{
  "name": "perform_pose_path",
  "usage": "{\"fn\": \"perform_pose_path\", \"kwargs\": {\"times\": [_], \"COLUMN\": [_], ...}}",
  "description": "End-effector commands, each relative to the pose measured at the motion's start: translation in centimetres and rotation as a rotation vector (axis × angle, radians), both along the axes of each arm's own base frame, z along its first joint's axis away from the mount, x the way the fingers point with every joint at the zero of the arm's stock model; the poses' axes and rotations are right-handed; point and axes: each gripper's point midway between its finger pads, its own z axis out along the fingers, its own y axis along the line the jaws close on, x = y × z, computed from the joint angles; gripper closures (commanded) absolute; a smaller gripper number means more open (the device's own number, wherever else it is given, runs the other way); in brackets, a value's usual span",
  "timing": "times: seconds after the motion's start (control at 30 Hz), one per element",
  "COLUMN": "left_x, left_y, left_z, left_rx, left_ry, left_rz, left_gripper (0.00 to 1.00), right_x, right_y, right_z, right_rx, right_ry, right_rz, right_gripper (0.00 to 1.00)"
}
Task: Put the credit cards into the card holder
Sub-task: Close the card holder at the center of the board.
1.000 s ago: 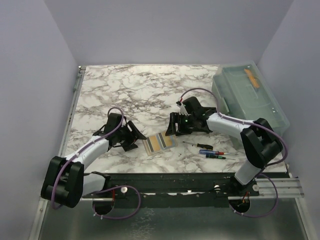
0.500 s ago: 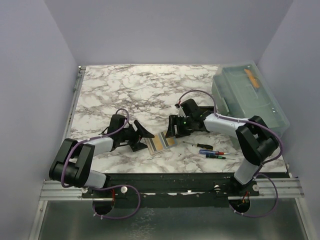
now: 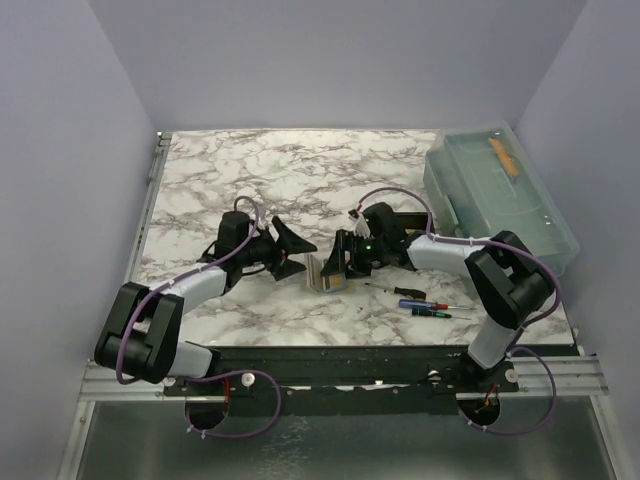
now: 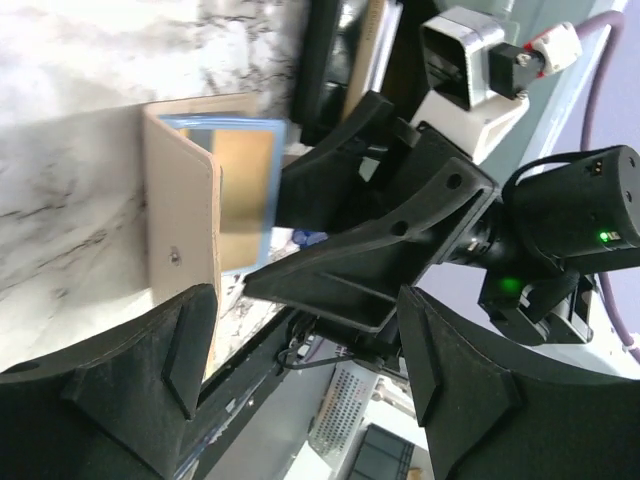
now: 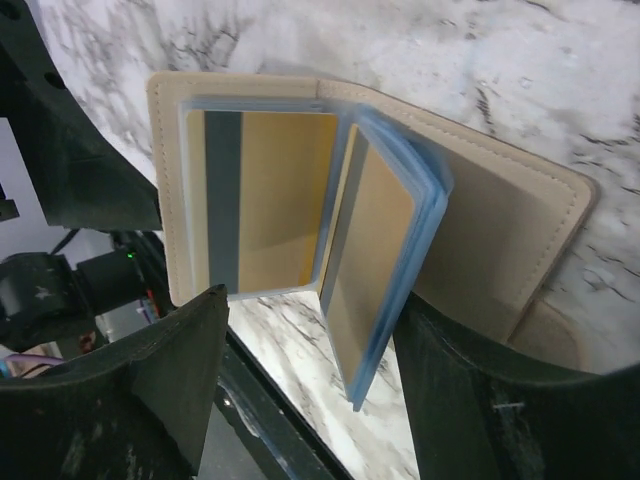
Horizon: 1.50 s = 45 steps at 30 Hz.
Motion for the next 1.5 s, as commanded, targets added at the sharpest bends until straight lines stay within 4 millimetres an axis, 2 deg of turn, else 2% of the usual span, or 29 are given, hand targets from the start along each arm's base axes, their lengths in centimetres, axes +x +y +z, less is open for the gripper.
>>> {"fn": "perform_pose_path", "kwargs": {"times": [0.0,0.07,0.17,0.3,0.4,0.5,0.57,0.7,0.73,0.87,0.93,0.97,1.2,1.47], "left_x": [1.1,1.3,1.6,1.6,1.6,1.7,1.9,1.8,1.8,1.6,1.3,1.1,-0.4,-1.3], "left_y": [-2.0,-3.1,-4.9,-7.1,-7.6,-7.5,-7.6,-7.4,-7.1,-5.5,-5.1,-5.0,-5.5,-6.0], "left_z": [3.0,3.0,2.0,1.2,0.6,0.5,0.2,0.2,0.3,-0.7,-1.2,-1.5,-4.5,-6.4], "left_rx": [-0.061,-0.072,-0.081,-0.088,-0.092,-0.084,-0.083,-0.092,-0.092,-0.091,-0.082,-0.075,-0.037,0.006], "left_ry": [-0.086,-0.095,-0.077,-0.073,-0.065,-0.088,-0.081,-0.084,-0.087,-0.06,-0.06,-0.057,0.003,0.028], "left_rz": [-0.039,-0.061,-0.097,-0.15,-0.162,-0.157,-0.161,-0.177,-0.174,-0.17,-0.178,-0.18,-0.217,-0.224], "left_gripper": [0.2,0.2,0.2,0.2,0.2,0.2,0.21,0.28,0.32,0.6,0.71,0.72,0.79,0.87], "right_x": [0.1,0.6,1.5,1.6,0.8,0.1,0.0,0.1,0.2,0.6,0.7,0.8,1.0,1.3], "right_y": [1.6,1.0,-1.7,-5.0,-6.6,-7.9,-8.2,-8.3,-8.1,-7.6,-7.3,-7.0,-6.0,-7.1], "right_z": [1.4,1.2,0.9,2.2,2.9,3.1,3.1,2.8,2.7,2.3,2.2,2.1,0.7,0.4], "right_rx": [0.072,0.012,-0.162,-0.3,-0.34,-0.365,-0.36,-0.342,-0.334,-0.299,-0.276,-0.266,-0.275,-0.328], "right_ry": [0.001,-0.016,-0.048,-0.101,-0.108,-0.107,-0.111,-0.105,-0.101,-0.076,-0.068,-0.064,-0.037,-0.086], "right_rz": [0.007,-0.015,-0.091,-0.157,-0.191,-0.223,-0.249,-0.294,-0.305,-0.361,-0.373,-0.373,-0.317,-0.319], "right_gripper": [0.3,0.29,0.26,0.24,0.25,0.32,0.38,0.54,0.57,0.68,0.69,0.69,0.65,0.7]}}
